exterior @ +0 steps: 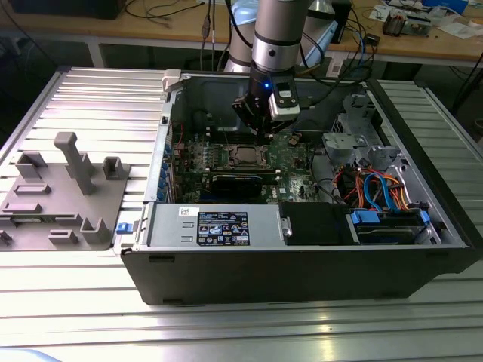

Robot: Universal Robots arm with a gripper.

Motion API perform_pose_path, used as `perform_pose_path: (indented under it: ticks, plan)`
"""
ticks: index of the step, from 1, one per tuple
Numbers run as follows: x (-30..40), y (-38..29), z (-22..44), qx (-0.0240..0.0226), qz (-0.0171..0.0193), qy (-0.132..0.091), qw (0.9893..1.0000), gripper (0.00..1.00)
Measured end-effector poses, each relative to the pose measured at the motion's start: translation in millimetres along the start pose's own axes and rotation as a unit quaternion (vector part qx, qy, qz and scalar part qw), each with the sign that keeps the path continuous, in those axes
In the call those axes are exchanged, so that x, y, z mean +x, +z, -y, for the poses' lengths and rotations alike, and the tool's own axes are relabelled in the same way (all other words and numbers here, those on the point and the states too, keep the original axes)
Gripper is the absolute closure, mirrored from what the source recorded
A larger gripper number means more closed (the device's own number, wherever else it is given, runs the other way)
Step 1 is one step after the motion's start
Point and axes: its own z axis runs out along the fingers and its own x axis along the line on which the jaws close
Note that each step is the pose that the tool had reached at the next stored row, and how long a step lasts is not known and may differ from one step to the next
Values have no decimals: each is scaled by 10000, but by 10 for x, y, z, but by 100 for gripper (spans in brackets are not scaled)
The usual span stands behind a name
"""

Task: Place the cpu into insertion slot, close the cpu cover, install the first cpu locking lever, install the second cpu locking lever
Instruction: 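Install the first cpu locking lever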

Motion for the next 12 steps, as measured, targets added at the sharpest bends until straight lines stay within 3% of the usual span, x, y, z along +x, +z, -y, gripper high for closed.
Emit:
perform_pose_path:
  ticks: [9, 12]
  plan:
    - [0, -1, 1, -7, -1, -46, 10000, 89]
    - [0, 0, 0, -48, -14, -58, 10000, 89]
